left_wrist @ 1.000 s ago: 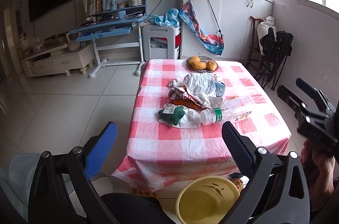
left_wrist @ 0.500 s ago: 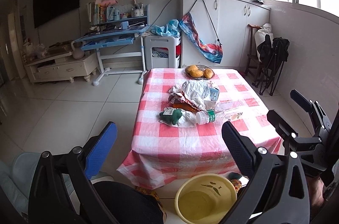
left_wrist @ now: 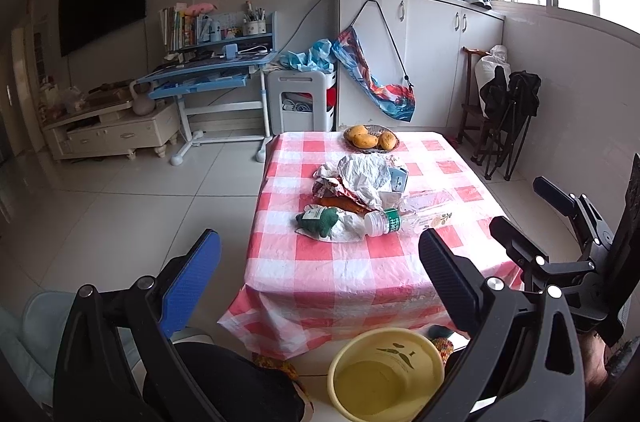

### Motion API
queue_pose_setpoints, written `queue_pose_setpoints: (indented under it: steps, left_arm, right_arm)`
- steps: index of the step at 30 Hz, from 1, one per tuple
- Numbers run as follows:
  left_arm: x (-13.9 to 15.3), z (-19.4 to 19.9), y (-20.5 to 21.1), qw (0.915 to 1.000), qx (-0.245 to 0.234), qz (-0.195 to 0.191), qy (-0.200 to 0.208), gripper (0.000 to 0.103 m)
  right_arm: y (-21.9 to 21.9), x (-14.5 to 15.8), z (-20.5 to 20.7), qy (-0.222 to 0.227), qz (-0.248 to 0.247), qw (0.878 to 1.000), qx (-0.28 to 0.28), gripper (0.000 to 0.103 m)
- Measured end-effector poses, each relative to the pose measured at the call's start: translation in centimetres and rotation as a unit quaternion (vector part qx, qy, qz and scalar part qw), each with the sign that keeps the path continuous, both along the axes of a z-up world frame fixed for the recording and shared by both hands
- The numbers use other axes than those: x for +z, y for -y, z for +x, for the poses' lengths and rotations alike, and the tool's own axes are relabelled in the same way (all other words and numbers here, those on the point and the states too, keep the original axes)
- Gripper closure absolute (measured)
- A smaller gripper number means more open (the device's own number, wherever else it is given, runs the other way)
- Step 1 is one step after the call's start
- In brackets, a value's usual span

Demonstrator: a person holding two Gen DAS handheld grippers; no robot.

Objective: Collect trash

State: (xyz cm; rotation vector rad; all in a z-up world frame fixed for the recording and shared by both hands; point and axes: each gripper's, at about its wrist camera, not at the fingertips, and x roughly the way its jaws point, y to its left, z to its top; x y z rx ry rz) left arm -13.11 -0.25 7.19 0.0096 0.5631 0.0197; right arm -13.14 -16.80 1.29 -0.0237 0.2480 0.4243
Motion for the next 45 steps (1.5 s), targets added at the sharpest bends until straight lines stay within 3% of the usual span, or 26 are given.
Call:
queue_pose_setpoints:
  steps: [13, 22, 29, 35, 38, 45]
  left_arm:
    - [-0.9, 0.5, -0.9, 1.0, 0.0, -0.002, -0.009, 0.008]
    - [-4.6, 4.8, -5.0, 0.9972, 0.025, -0.033, -0.062, 0.008]
    - [-7.5, 9.5, -3.9, 0.9958, 0.0, -0.015, -0.091, 0.008]
    - [-9.8, 15.3, -2.2, 0.9905, -0.038, -0.002, -0.132, 0.008]
    - [-11.0, 18.4, -1.3, 0.986, -0.058, 0.028, -0.154, 0.008]
    - [-15.4, 24.0, 0.5, 0.9668, -0.098, 0.075, -0.224, 0.02]
  right_arm:
    - [0.1, 1.4, 0.8, -0.027, -0.003, 0.999, 0.03, 0.007]
    - [-0.9, 0.2, 6.2, -0.09, -0.122, 0.984, 0.093, 0.007]
    - [-1.7, -2.4, 11.4, -0.146, -0.206, 0.958, 0.137, 0.007]
    - [-3.8, -5.2, 16.6, -0.196, -0.31, 0.913, 0.178, 0.007]
    - [-4.2, -6.2, 19.0, -0.227, -0.33, 0.894, 0.199, 0.007]
    - [-4.9, -8.6, 21.1, -0.286, -0.386, 0.844, 0.236, 0.01]
